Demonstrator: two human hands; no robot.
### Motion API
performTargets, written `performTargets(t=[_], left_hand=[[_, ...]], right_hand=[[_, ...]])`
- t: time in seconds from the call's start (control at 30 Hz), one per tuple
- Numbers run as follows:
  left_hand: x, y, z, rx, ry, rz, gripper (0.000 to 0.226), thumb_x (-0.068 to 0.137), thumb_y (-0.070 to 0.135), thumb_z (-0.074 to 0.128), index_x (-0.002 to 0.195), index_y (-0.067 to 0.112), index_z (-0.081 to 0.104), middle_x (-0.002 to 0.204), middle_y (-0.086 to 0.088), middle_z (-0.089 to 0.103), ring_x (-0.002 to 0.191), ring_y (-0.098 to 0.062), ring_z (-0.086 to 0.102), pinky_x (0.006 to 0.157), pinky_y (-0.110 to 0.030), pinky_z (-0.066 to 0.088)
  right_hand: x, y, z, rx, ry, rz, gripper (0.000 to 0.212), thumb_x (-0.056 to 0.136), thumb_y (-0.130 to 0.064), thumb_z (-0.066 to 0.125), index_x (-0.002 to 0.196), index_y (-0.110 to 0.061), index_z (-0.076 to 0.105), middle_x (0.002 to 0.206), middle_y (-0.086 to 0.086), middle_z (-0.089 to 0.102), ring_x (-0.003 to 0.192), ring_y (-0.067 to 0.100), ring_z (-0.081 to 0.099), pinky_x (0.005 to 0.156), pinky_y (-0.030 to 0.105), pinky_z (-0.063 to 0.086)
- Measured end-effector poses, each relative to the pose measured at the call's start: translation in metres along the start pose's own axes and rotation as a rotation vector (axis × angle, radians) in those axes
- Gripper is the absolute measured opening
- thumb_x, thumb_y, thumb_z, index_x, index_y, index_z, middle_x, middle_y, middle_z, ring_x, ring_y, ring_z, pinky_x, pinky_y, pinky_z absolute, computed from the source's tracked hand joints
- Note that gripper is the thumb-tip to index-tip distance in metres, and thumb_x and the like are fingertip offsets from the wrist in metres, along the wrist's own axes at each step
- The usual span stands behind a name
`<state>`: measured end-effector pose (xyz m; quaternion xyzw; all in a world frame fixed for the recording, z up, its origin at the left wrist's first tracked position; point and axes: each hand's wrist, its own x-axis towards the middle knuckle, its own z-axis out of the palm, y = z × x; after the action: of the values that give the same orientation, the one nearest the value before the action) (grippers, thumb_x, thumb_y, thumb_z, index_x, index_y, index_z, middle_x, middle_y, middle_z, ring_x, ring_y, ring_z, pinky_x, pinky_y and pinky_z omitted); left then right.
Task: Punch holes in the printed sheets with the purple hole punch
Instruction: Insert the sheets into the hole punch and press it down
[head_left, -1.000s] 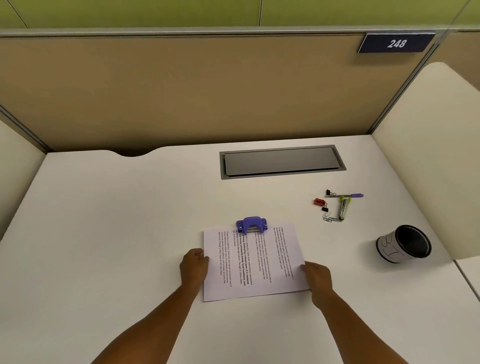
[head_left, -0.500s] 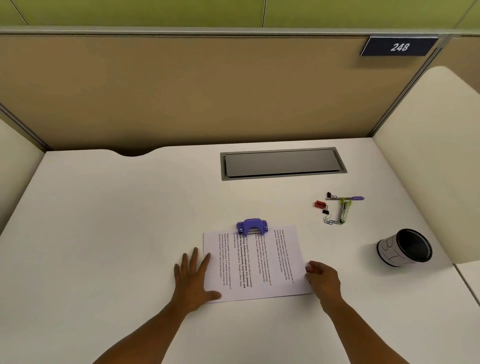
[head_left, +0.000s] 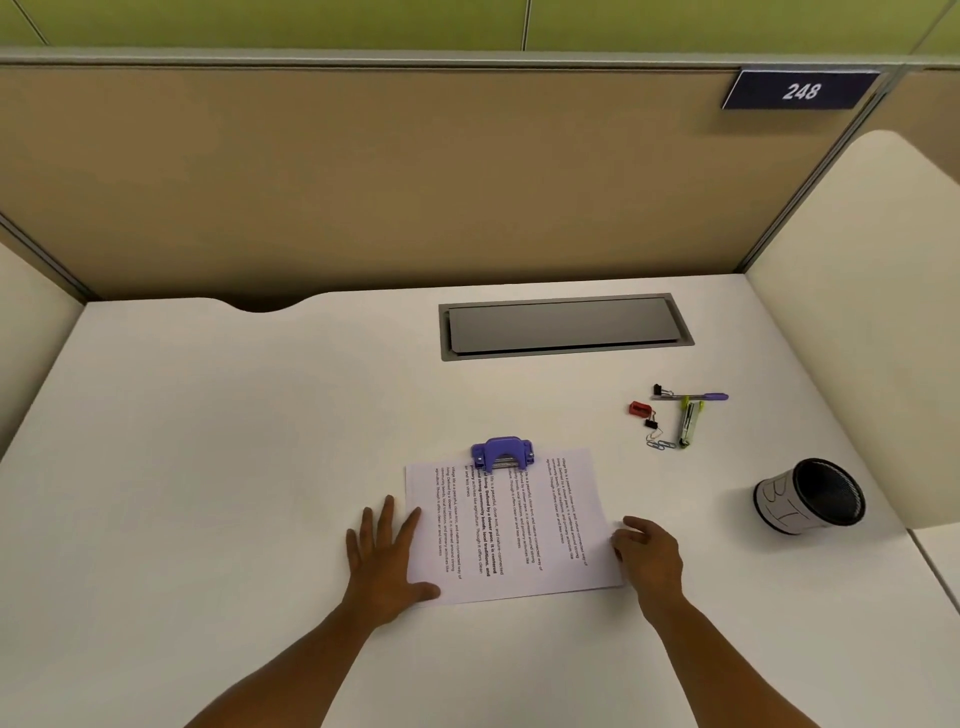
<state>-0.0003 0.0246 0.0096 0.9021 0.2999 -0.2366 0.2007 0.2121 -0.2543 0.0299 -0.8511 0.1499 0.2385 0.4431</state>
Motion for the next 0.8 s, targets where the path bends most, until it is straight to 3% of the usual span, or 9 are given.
performTargets(t=[0.07,0.17,0.3,0.37,0.53,0.8], left_hand=[[0.001,-0.002,0.001,-0.012,0.002,-0.002,0.118,0.074,0.076,0.060,0.156,0.033,-0.013,0.163,-0.005,-0.028,0.152,-0.035,-0.023,0.121,-0.054,-0.011],[0.003,-0.004,0.004,-0.031,0.028,-0.022,0.116,0.074,0.084,0.047,0.156,0.029,-0.014,0.164,-0.003,-0.026,0.153,-0.033,-0.021,0.122,-0.055,-0.009],[0.006,-0.003,0.005,-0.105,0.096,-0.044,0.131,0.052,0.100,-0.006,0.157,0.021,-0.012,0.165,-0.006,-0.021,0.153,-0.032,-0.019,0.120,-0.052,-0.014],[0.009,-0.005,0.005,-0.092,0.115,-0.031,0.132,0.049,0.098,-0.016,0.155,0.019,-0.015,0.165,-0.007,-0.023,0.152,-0.032,-0.022,0.120,-0.053,-0.015],[0.019,-0.008,0.002,-0.002,0.120,0.007,0.126,0.051,0.093,-0.024,0.153,0.018,-0.019,0.161,-0.008,-0.029,0.151,-0.035,-0.023,0.120,-0.056,-0.013],[0.029,-0.004,-0.006,-0.028,0.198,0.122,0.104,0.069,0.087,-0.015,0.149,0.021,-0.020,0.160,-0.006,-0.027,0.152,-0.028,-0.021,0.124,-0.048,-0.013]], right_hand=[[-0.001,-0.007,0.002,-0.048,0.031,-0.037,0.034,0.094,-0.012,0.058,0.128,-0.011,0.063,0.115,0.012,0.069,0.105,0.030,0.064,0.092,0.038,0.051],[0.000,-0.024,0.011,-0.122,0.045,-0.126,0.033,0.097,-0.012,0.054,0.129,-0.011,0.061,0.125,0.012,0.065,0.116,0.032,0.060,0.101,0.040,0.047],[0.003,-0.055,0.033,-0.210,-0.026,-0.283,0.030,0.100,-0.014,0.053,0.129,-0.009,0.059,0.128,0.013,0.064,0.117,0.031,0.061,0.105,0.043,0.049],[0.007,-0.073,0.047,-0.247,-0.063,-0.367,0.029,0.100,-0.014,0.053,0.127,-0.009,0.060,0.127,0.012,0.066,0.115,0.028,0.062,0.104,0.040,0.050],[0.020,-0.113,0.084,-0.319,-0.181,-0.481,0.029,0.099,-0.015,0.057,0.127,-0.012,0.060,0.122,0.009,0.067,0.108,0.022,0.064,0.093,0.028,0.049],[0.044,-0.151,0.127,-0.507,-0.224,-0.627,0.036,0.096,-0.024,0.064,0.130,-0.015,0.060,0.125,0.006,0.066,0.116,0.022,0.059,0.097,0.034,0.051]])
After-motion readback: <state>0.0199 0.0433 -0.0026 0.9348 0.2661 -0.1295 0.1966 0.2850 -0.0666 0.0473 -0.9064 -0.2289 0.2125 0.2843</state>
